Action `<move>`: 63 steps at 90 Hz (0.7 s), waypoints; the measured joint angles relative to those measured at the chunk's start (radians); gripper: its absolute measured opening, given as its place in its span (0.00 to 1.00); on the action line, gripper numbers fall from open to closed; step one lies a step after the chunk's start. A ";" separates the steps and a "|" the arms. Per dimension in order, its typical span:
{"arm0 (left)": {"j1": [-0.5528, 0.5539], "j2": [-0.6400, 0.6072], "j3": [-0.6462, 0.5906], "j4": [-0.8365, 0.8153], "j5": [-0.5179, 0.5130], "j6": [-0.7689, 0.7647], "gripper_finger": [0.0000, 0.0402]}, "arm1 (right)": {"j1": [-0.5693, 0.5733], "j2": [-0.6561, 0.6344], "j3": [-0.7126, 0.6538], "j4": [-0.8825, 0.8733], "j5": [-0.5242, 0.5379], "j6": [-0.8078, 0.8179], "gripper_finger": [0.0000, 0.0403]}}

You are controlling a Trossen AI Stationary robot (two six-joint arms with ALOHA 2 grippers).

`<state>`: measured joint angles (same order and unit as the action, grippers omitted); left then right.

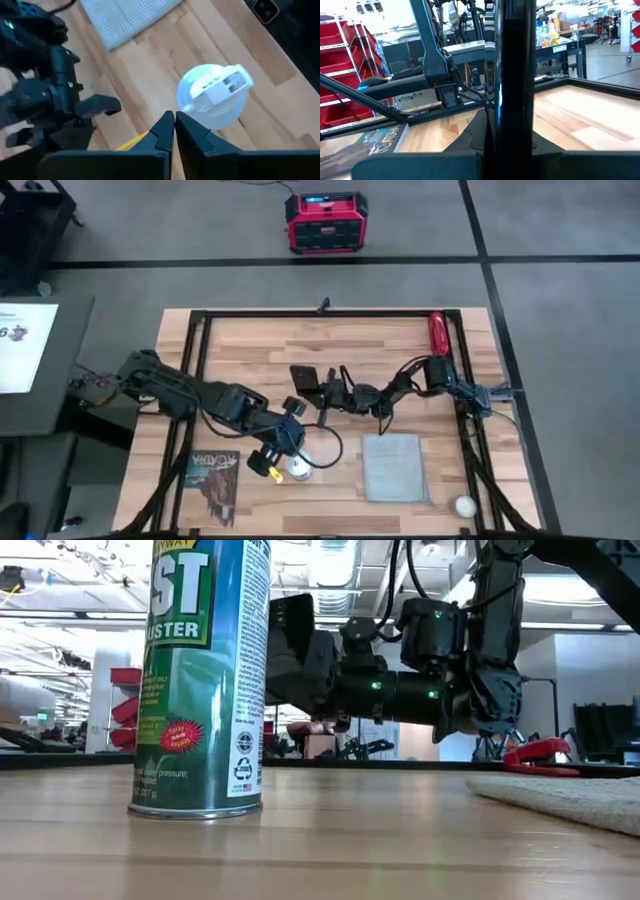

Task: Apply microfiber cloth
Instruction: Spray the back of the cellphone using the spray bottle

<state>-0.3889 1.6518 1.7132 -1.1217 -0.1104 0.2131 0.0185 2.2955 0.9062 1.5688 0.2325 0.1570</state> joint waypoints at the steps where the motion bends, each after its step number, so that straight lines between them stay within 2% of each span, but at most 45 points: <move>1: 0.000 0.001 0.008 -0.004 0.000 0.000 0.00 | 0.000 0.000 0.000 0.000 0.000 0.000 0.03; 10: 0.000 0.002 0.040 -0.033 -0.005 -0.003 0.00 | 0.000 0.000 0.000 0.000 -0.003 0.000 0.03; 63: -0.006 0.048 0.040 -0.084 0.000 -0.047 0.00 | -0.002 0.000 0.000 -0.001 -0.004 0.001 0.03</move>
<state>-0.3946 1.7000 1.7531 -1.2060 -0.1108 0.1658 0.0170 2.2951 0.9058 1.5678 0.2287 0.1577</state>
